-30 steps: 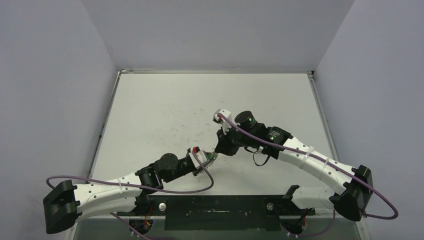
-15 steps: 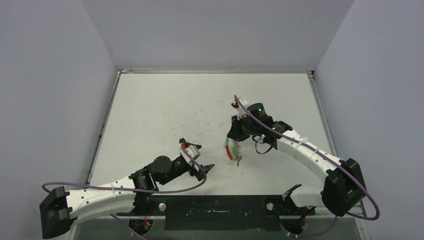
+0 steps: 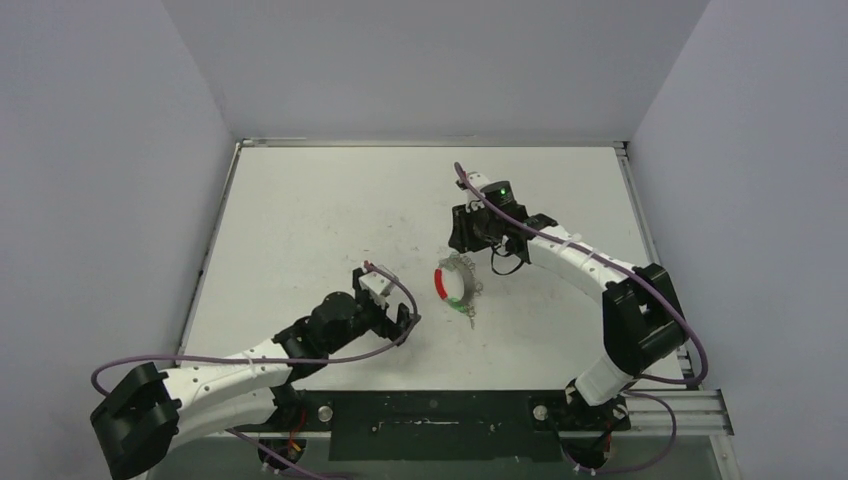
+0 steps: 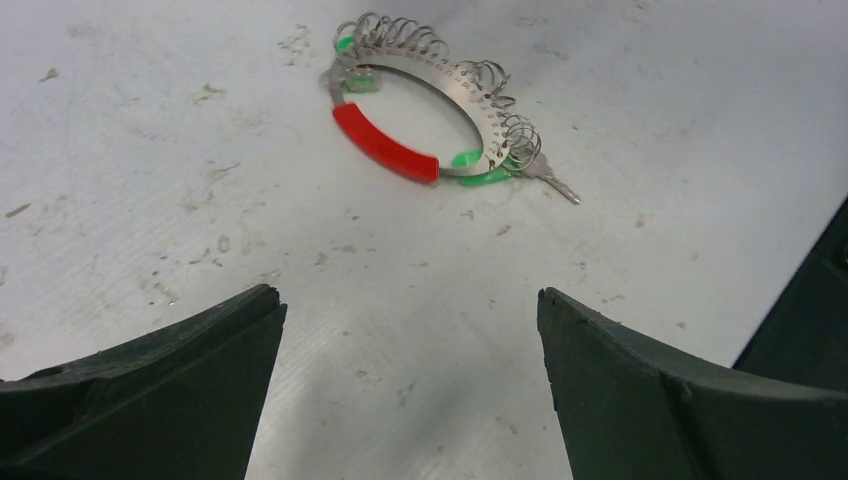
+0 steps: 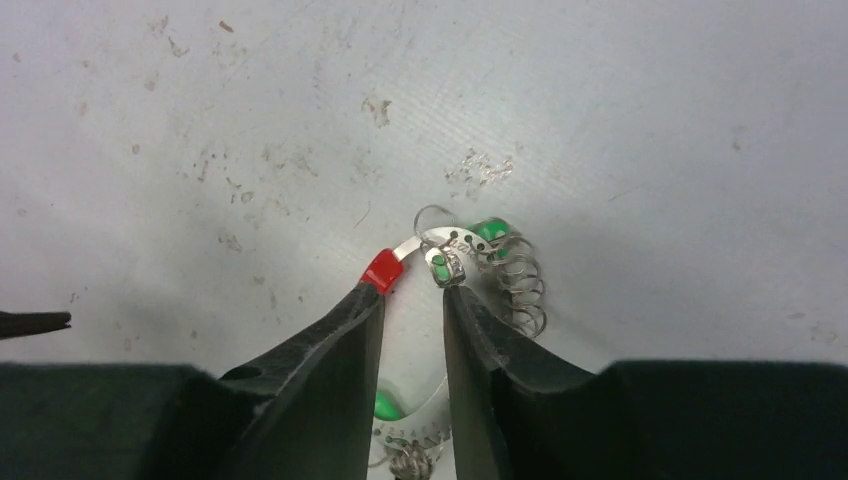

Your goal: Put the keys on the keyring

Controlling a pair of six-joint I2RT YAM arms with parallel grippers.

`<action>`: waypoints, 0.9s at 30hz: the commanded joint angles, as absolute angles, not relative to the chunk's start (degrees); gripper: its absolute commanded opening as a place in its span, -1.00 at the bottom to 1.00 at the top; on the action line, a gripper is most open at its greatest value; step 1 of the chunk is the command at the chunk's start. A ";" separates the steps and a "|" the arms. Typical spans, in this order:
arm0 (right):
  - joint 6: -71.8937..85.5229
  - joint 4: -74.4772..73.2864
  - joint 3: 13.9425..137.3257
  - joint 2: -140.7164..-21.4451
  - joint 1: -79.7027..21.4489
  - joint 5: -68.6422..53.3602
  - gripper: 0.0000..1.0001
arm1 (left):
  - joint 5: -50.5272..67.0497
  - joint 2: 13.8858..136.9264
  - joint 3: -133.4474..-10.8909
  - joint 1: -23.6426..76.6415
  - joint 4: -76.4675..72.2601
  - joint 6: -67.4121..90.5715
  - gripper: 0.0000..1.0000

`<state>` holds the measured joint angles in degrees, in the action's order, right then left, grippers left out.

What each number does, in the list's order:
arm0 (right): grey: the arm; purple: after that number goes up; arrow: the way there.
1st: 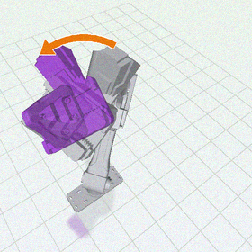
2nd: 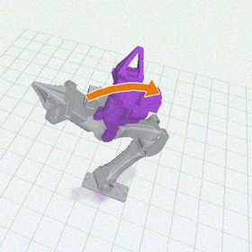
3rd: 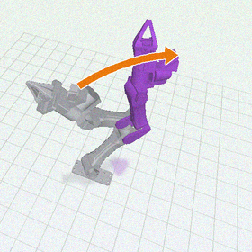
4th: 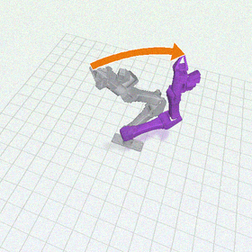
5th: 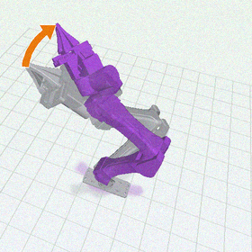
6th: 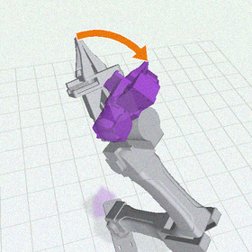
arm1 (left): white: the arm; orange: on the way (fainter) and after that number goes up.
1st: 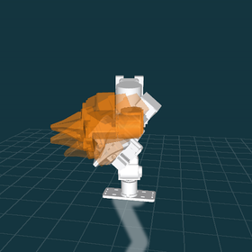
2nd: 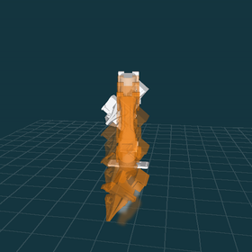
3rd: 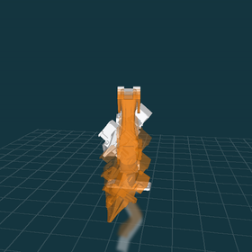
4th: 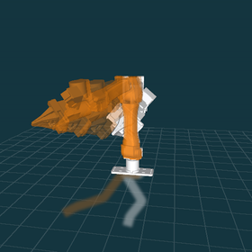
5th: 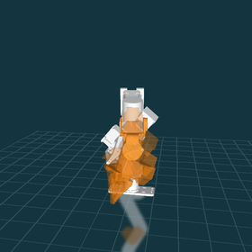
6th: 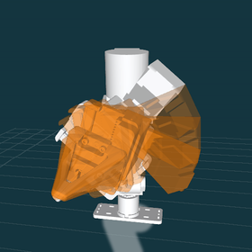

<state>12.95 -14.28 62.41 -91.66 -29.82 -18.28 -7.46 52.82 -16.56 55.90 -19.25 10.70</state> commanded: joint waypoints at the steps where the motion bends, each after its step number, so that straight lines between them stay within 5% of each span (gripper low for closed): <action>1: 12.04 -10.28 65.26 -91.11 -27.32 -17.01 -0.28 | -0.13 53.41 -19.02 47.41 -20.94 16.48 0.94; 5: 11.52 -10.22 63.25 -88.92 -24.96 -15.66 0.15 | 4.44 51.64 -17.99 39.95 -20.07 18.15 0.94; 9: 11.43 -9.67 58.40 -84.73 -21.85 -13.81 0.37 | 6.02 47.33 -16.15 32.39 -18.83 19.41 0.94; 15: 9.59 -7.95 45.88 -71.61 -17.54 0.63 0.80 | -2.33 37.20 -15.92 24.64 -10.50 14.54 0.94; 20: 7.13 -6.78 36.35 -61.03 -16.00 17.32 0.99 | -17.62 30.19 -14.78 24.26 -8.83 7.25 0.94; 27: 5.01 8.33 24.11 -55.98 -15.89 21.04 1.00 | -29.77 37.27 -10.49 23.56 -17.87 0.28 0.94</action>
